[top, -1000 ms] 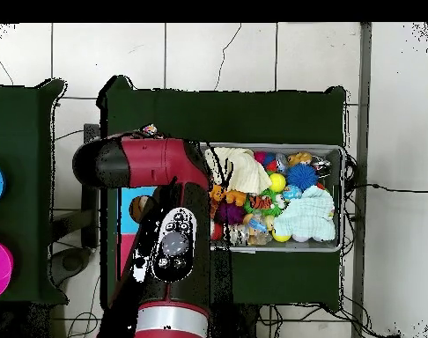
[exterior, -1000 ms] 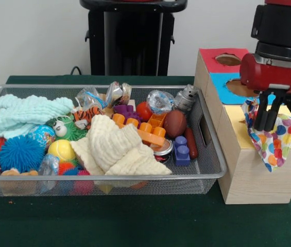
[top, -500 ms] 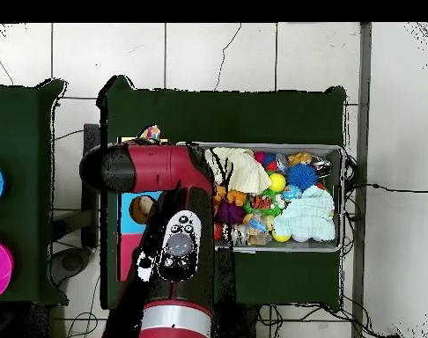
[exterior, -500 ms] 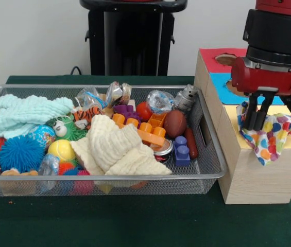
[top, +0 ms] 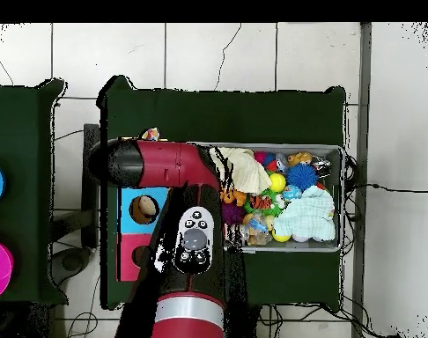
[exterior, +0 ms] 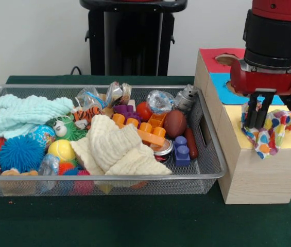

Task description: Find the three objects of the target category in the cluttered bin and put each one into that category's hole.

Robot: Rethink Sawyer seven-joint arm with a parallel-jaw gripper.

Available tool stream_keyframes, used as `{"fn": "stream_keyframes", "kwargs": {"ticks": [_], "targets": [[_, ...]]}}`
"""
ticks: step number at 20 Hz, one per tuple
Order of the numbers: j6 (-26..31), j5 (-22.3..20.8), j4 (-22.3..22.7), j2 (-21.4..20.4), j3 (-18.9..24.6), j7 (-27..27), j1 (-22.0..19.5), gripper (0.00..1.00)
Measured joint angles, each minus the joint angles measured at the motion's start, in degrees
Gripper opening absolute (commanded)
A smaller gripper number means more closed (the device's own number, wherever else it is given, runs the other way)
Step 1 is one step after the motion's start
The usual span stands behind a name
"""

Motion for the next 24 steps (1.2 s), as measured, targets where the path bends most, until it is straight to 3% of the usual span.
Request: {"fn": "stream_keyframes", "kwargs": {"ticks": [7, 14, 24], "targets": [[4.45, 2.66, 0.06, -0.22, 2.08, 0.0, -0.31, 0.0], [5.25, 2.56, 0.11, -0.53, 2.59, 0.0, -0.16, 0.0], [-5.14, -4.25, -0.17, 1.19, 0.48, 0.0, 1.46, 0.0]]}}
